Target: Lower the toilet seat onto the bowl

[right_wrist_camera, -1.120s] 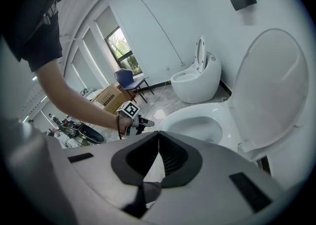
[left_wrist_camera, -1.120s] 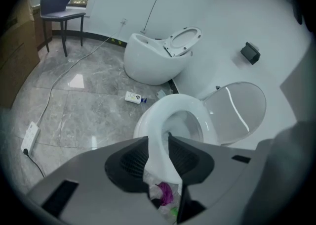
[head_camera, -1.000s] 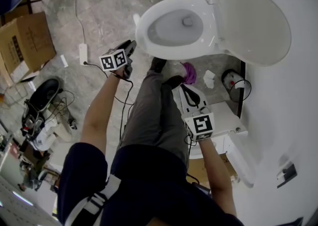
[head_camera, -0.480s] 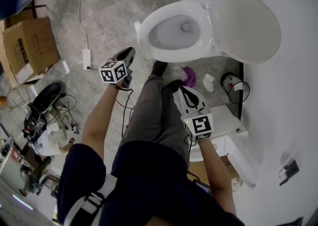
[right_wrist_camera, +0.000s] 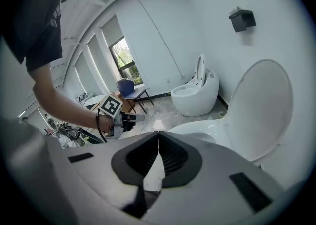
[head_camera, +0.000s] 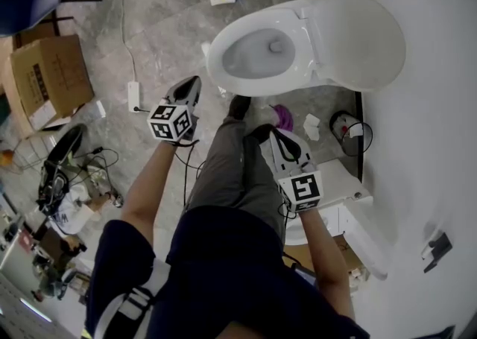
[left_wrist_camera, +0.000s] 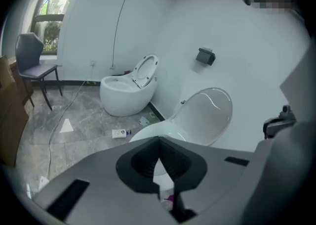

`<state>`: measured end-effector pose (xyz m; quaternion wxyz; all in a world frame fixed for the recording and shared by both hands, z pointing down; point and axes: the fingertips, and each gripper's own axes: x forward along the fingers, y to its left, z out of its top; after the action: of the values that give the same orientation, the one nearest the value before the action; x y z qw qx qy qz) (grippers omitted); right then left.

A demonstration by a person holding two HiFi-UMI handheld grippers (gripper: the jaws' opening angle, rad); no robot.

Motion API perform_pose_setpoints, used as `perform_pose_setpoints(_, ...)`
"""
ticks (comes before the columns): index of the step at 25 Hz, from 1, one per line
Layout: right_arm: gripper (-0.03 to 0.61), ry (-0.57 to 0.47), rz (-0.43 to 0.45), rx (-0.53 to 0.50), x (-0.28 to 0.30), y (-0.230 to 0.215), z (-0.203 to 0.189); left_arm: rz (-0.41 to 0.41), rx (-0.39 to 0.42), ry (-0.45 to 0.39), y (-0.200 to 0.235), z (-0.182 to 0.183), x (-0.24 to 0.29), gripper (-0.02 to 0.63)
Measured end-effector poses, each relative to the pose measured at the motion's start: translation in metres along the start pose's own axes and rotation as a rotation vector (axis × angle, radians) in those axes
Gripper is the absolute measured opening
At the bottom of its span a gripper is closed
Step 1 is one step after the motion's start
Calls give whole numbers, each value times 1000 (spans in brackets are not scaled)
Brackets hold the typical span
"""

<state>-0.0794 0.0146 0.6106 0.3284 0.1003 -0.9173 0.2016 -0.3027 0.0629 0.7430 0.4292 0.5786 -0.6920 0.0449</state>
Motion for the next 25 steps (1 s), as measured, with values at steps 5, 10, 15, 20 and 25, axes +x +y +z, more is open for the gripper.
perform_pose_setpoints(5, 20, -42, -18, 0, -15, 0, 17, 8, 102, -55, -24, 30, -18, 25)
perform_pose_setpoints(10, 20, -104, -35, -6, -32, -1, 36, 2, 202, -125, -53, 66, -37, 25)
perform_pose_setpoints(15, 20, -177, -77, -36, -53, -1, 53, -23, 327, -206, -94, 103, -58, 25)
perform_pose_setpoints(20, 20, -244, -122, -55, -76, -4, 67, -48, 450, -310, -142, 139, -81, 25)
perform_pose_setpoints(25, 20, -294, -183, -63, -99, -12, 72, -86, 499, -383, -180, 158, -102, 25)
